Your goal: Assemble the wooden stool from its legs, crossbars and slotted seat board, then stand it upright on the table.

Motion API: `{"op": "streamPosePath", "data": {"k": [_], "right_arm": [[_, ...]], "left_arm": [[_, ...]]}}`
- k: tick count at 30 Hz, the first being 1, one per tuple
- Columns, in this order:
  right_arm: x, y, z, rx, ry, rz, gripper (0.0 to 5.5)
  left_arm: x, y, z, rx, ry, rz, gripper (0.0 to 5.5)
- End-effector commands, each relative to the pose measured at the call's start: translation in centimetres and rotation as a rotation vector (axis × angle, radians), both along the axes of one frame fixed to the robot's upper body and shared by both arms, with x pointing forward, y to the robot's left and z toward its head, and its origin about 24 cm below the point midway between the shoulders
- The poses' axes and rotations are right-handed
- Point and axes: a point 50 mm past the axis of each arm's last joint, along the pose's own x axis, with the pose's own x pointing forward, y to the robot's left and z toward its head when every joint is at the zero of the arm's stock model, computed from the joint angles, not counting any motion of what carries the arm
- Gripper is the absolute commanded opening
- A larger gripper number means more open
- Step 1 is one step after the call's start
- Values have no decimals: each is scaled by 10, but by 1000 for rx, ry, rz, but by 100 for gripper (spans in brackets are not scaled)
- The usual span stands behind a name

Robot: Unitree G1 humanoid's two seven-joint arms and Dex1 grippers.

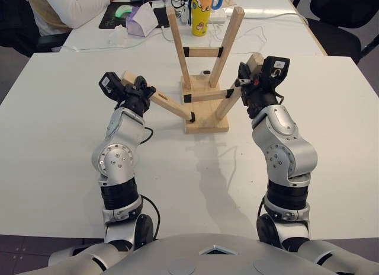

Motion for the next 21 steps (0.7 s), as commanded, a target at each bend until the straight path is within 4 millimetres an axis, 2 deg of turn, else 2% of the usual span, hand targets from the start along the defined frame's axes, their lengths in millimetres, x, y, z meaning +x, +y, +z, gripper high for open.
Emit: {"op": "streamPosePath", "data": {"k": [1,12,21], "right_arm": [[-3,1,4,13,-20,-4,103],[-2,3,3,21,-19,5,103],[0,2,-5,50,29,3,103]], "left_arm": [[-2,7,-29,90,142,73,104],[7,3,-26,341,-2,111,105],[20,-13,-29,361,-114,107,105]]}}
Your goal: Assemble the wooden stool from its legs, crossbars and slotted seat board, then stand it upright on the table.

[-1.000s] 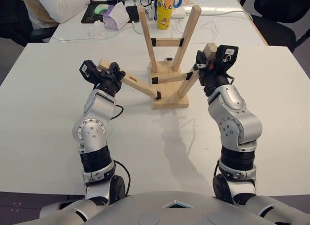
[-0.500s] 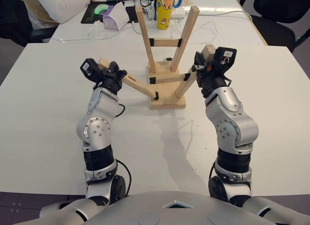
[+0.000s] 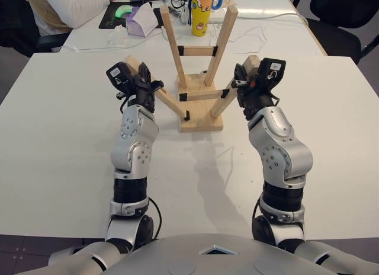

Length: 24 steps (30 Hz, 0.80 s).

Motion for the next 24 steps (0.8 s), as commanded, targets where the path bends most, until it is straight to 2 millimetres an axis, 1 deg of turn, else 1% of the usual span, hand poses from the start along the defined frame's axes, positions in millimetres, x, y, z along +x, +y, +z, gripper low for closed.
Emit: {"op": "streamPosePath", "data": {"k": [1,4,5,12,15,18,19,21,24], "right_arm": [[1,-4,-4,21,31,-11,103],[3,-5,-6,31,51,-10,103],[3,-5,-7,31,55,-9,103],[4,-6,-8,26,64,-2,103],[5,-7,-8,24,65,-2,103],[5,-7,-8,22,64,-3,103],[6,-7,-8,22,64,-3,103],[7,-6,-8,21,63,-2,103],[8,-6,-7,19,61,2,103]], "left_arm": [[3,6,-28,87,99,69,105],[8,3,-25,59,79,82,105],[9,2,-22,44,64,85,105],[6,-2,20,-55,-85,82,105],[3,-2,32,-83,-110,71,105],[0,4,45,-80,-156,91,105],[1,6,45,-75,-161,97,105],[5,8,37,-74,-134,105,105],[11,5,25,-54,-118,111,105]]}}
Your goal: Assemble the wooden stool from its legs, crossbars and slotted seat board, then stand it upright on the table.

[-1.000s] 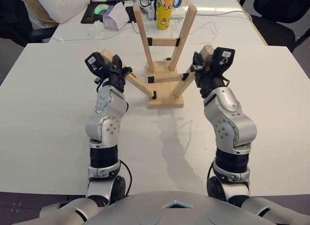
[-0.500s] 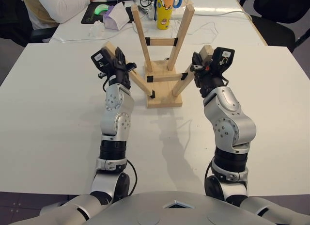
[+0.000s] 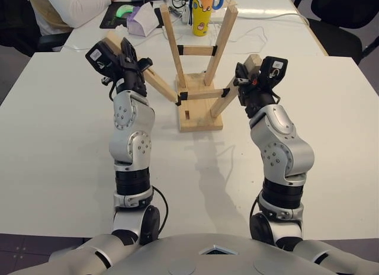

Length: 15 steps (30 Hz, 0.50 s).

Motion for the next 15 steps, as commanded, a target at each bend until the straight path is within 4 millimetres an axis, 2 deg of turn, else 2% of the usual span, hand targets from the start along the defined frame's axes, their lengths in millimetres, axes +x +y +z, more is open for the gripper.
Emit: {"op": "streamPosePath", "data": {"k": [1,7,11,15], "right_arm": [[3,-2,-8,-7,49,-4,103],[5,-1,-7,-8,48,9,103],[5,-1,-7,-10,49,11,103],[4,-2,-7,-10,50,2,103]], "left_arm": [[11,-7,-16,4,26,0,105],[22,-22,-34,100,15,-26,105],[18,-24,-47,121,34,-30,105],[8,-26,-51,107,44,-46,105]]}}
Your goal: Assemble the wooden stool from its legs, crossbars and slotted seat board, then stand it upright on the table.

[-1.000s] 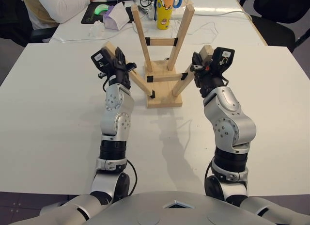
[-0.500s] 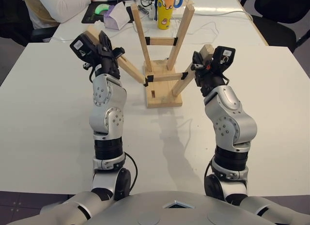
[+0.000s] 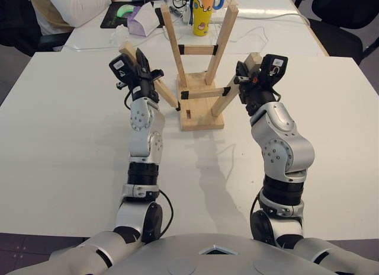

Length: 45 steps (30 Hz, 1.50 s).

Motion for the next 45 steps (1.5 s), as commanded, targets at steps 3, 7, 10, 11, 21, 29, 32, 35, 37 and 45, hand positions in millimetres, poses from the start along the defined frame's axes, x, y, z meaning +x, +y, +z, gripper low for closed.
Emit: {"op": "streamPosePath", "data": {"k": [3,7,10,11,21,29,32,35,37,45], "right_arm": [[0,-1,-8,-1,49,-4,103],[0,-1,-9,0,48,-11,103],[0,-1,-9,0,47,-12,103],[1,-1,-8,0,47,-12,103],[3,-2,-8,2,40,-14,103],[4,0,-7,6,33,-5,103],[4,0,-6,6,31,-2,103],[5,1,-6,6,31,1,103],[5,1,-6,6,32,2,103],[3,0,-7,9,36,-10,103]], "left_arm": [[-20,-7,-22,-44,94,-41,105],[-27,-10,-31,-66,140,-67,105],[-30,-8,-31,-68,144,-63,105],[-30,-7,-30,-65,142,-59,105],[-25,-4,-12,35,46,-63,105],[-2,-12,23,191,-130,-154,105],[6,-16,10,206,-100,-202,105],[11,-19,-7,196,-46,-226,105],[10,-23,-16,201,-30,-244,105],[-11,-31,-37,211,7,-315,105]]}}
